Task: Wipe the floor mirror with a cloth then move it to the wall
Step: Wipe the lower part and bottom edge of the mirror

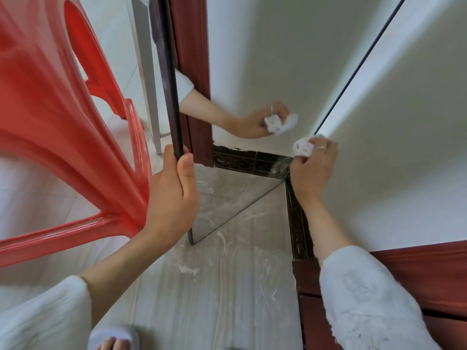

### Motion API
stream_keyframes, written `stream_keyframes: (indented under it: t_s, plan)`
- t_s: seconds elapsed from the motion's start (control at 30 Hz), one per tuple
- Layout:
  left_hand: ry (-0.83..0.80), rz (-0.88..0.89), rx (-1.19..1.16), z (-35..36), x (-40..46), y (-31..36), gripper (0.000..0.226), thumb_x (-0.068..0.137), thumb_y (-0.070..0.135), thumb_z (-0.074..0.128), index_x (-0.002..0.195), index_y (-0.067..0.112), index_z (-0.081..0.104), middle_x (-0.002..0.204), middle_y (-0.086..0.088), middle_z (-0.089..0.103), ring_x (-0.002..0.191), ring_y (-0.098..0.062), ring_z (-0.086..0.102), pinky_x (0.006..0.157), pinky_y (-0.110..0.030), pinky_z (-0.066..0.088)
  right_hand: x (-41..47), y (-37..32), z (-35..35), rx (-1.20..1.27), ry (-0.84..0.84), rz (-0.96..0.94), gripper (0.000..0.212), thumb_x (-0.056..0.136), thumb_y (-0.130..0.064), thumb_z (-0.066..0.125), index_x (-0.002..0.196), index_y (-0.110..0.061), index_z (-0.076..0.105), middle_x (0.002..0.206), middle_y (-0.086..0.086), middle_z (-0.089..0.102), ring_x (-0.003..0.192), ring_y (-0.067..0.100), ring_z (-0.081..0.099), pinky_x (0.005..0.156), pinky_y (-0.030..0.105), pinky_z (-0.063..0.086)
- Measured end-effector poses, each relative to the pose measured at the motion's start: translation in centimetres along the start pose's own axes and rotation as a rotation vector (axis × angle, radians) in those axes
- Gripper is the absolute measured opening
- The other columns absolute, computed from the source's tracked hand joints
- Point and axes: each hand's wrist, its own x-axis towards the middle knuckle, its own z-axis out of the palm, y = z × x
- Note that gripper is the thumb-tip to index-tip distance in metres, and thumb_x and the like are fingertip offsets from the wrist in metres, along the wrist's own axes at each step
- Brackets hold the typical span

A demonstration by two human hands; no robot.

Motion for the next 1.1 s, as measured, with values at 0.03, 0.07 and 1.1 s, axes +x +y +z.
stream_keyframes:
  t_s: [0.03,0.07,1.1]
  plan:
    - [0.002,0.001,0.001,0.0,0.0,-0.1,0.023,0.094,0.033,0.021,0.091,0.015,0.035,0.047,0.009,0.028,0.041,-0.005,0.042,0.042,-0.020,0.031,1.2,-0.6,-0.4,0.012,0.059,-0.028,0.040,0.073,-0.001,0.047,0.112,0.003,0.053,0.117,0.023,0.048,0.105,0.038,0.050,0.076,0.037,0.046]
    - [0.002,0.003,0.002,0.1,0.0,-0.1,0.023,0.094,0.033,0.021,0.091,0.015,0.035,0.047,0.009,0.028,0.041,-0.006,0.042,0.041,-0.020,0.030,2.3,-1.0,-0.5,0.031,0.110,-0.047,0.041,0.073,-0.001,0.046,0.113,0.004,0.052,0.115,0.025,0.049,0.104,0.038,0.050,0.075,0.034,0.044]
    - [-0.072,0.002,0.015,0.5,-0.9,-1.6,0.035,0.089,0.050,0.014,0.084,0.022,0.034,0.047,0.011,0.027,0.043,-0.002,0.045,0.040,-0.014,0.033,0.2,0.1,4.2,0.199,0.033,0.157,0.026,0.075,0.011,0.040,0.098,0.003,0.050,0.114,0.006,0.043,0.093,0.007,0.038,0.080,0.012,0.032]
